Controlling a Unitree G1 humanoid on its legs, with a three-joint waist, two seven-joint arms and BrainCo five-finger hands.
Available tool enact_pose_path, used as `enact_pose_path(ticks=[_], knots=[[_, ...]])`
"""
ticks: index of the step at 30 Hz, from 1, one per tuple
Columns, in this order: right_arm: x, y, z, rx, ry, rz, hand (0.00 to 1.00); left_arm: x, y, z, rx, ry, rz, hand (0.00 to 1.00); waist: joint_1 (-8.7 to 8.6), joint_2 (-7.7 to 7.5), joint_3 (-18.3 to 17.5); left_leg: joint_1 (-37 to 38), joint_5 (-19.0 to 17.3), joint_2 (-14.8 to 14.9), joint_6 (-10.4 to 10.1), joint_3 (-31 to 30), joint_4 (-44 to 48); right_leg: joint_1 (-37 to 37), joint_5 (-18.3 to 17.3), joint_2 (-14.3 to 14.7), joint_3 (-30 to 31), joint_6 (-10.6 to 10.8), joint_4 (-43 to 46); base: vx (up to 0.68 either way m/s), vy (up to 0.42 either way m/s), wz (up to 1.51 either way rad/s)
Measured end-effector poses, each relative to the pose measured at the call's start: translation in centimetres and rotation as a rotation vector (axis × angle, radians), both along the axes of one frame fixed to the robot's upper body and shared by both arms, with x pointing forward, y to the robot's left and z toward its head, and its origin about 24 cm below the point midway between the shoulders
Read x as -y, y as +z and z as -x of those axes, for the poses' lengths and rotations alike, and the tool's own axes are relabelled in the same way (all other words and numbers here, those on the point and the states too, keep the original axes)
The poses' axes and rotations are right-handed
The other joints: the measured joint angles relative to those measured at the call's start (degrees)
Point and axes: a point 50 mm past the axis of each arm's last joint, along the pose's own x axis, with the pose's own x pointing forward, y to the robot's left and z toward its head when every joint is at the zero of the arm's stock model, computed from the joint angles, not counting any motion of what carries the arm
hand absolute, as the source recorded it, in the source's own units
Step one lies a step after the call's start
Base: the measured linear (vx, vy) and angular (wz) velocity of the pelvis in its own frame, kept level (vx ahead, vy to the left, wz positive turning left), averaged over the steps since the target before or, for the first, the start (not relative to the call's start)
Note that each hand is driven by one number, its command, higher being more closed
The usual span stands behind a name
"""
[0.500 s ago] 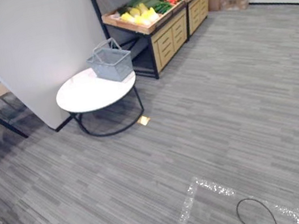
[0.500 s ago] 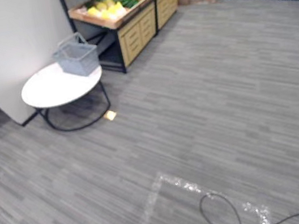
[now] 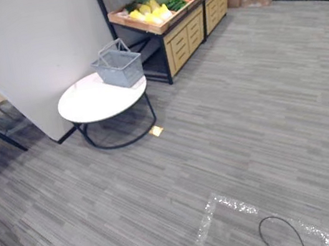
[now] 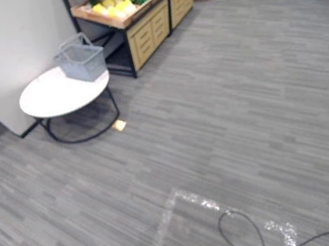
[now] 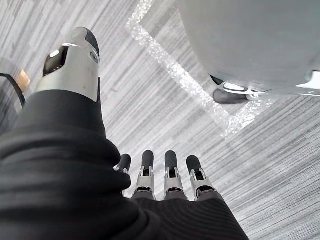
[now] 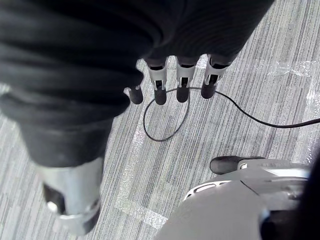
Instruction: Pick vegetable in the basket
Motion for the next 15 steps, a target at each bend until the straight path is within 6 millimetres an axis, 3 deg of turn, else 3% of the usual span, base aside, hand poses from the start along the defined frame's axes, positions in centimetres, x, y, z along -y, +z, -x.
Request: enact_pose_path(ticks=[15], knots=[[-0.01, 0.12, -0.91, 0.008, 0.087, 0.004, 0.0, -0.17, 0.05, -0.41, -0.002, -0.005, -0.025, 0.0, 0.0, -0.12, 1.08, -0.94, 0.0, 0.23, 0.0, -0.32, 0.01, -0.71, -0.01, 0.22, -0.27, -0.01, -0.08, -0.02, -0.015, 0.01]])
